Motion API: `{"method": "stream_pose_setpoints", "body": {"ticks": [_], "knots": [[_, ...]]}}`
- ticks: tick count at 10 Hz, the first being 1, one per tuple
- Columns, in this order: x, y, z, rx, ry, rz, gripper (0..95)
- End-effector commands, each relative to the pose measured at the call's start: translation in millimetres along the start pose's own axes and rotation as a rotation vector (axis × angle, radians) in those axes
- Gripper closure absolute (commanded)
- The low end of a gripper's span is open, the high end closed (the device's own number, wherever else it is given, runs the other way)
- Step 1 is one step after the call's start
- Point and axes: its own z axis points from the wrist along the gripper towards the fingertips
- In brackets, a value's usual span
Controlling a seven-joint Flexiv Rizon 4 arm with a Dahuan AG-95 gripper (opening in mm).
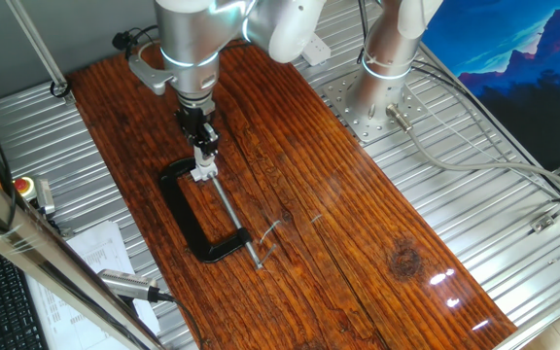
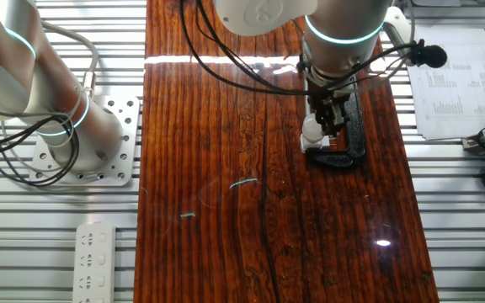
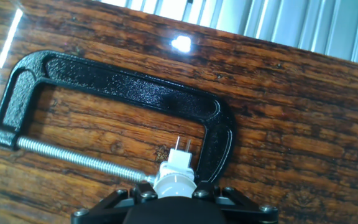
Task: Take out the light bulb by rotating it
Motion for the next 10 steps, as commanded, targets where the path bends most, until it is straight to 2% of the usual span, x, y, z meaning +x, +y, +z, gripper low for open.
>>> {"method": "stream_pose_setpoints", "body": {"ticks": [1, 6, 7, 10], "knots": [[-0.2, -0.9, 0.0, -0.004, 0.0, -0.035, 95.0], [-2.1, -1.2, 0.2, -0.01, 0.017, -0.173, 95.0], [-2.6, -1.2, 0.2, -0.013, 0.022, -0.231, 95.0], [-6.6, -1.0, -0.7, -0.012, 0.015, -0.254, 95.0]]}}
